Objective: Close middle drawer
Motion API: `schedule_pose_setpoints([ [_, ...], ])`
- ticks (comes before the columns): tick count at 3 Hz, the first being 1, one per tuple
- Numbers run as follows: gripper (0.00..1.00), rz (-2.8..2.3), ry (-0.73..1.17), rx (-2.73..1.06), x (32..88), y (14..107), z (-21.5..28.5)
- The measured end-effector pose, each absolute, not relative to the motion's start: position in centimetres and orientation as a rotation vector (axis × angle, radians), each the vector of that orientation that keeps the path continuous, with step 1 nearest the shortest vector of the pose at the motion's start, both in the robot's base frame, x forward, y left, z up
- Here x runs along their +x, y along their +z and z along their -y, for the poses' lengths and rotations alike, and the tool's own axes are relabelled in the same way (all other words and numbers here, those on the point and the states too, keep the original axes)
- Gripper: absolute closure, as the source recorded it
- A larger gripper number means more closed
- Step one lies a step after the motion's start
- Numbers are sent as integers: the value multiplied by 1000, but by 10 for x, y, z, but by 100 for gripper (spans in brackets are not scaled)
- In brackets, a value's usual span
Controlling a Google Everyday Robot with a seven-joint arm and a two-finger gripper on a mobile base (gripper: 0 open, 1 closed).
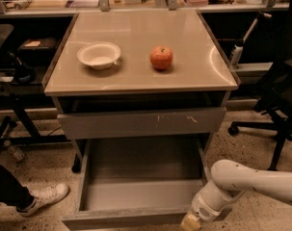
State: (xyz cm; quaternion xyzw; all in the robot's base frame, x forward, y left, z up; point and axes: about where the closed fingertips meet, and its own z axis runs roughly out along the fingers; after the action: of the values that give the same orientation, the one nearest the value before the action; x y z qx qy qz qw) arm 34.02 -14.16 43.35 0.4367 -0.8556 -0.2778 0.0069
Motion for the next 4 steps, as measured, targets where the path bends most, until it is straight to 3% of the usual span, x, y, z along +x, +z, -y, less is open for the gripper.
schedule_pose_setpoints([
  [1, 13, 2676, -869, 1366, 340, 433, 142],
  [2, 0, 2676, -869, 1366, 340, 433, 142],
  [3, 0, 2676, -869, 1366, 340, 433, 142],
  [4, 18, 2676, -869, 1366, 340, 433, 142],
])
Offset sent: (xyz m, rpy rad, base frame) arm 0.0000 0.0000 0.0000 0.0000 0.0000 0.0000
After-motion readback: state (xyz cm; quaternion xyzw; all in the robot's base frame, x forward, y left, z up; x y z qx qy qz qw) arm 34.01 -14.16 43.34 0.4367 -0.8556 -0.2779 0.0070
